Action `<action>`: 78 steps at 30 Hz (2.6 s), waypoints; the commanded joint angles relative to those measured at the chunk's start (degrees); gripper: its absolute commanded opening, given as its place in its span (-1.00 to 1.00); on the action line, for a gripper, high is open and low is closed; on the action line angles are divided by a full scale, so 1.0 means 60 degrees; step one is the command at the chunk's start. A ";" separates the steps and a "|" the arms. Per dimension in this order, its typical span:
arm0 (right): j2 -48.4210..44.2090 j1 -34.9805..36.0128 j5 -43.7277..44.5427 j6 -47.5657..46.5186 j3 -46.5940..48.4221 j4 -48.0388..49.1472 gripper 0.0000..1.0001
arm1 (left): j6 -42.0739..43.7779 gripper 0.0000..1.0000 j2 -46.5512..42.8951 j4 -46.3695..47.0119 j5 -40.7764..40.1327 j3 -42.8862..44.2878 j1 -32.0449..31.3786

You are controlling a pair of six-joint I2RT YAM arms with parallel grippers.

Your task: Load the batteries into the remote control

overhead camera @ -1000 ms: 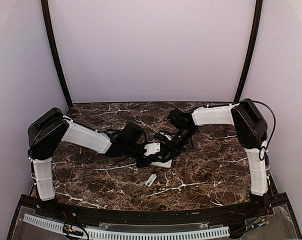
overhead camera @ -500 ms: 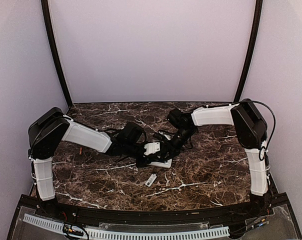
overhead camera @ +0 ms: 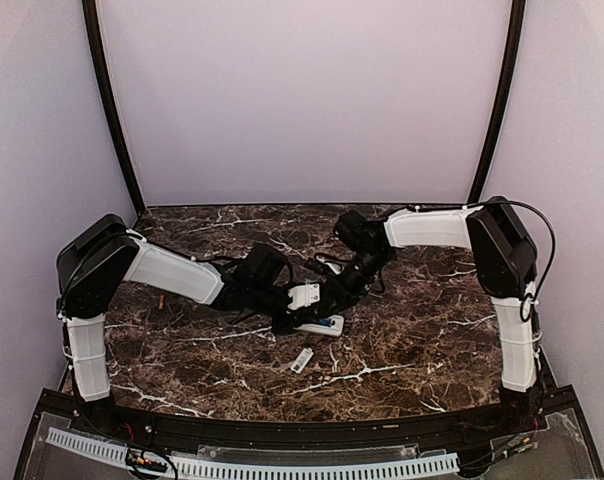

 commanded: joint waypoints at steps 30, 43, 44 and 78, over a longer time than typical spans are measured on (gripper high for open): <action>-0.0986 -0.0249 0.0693 0.0494 0.0019 -0.0181 -0.63 | -0.0806 -0.56 -0.0648 -0.2823 0.0714 0.1427 0.0603; -0.2347 0.0056 0.0579 -0.1228 -0.1976 0.2720 -0.42 | -0.1891 -0.23 -0.1599 -0.2540 0.0140 0.0542 0.1626; -0.2486 0.0095 0.0604 -0.1652 -0.2259 0.3029 -0.36 | -0.2306 -0.14 -0.1596 -0.2475 0.0145 0.0462 0.1795; -0.0958 0.0923 0.3413 -0.5109 -0.1818 0.3371 -0.30 | -0.6594 0.37 -0.1897 -0.2975 -0.2152 0.0197 0.3747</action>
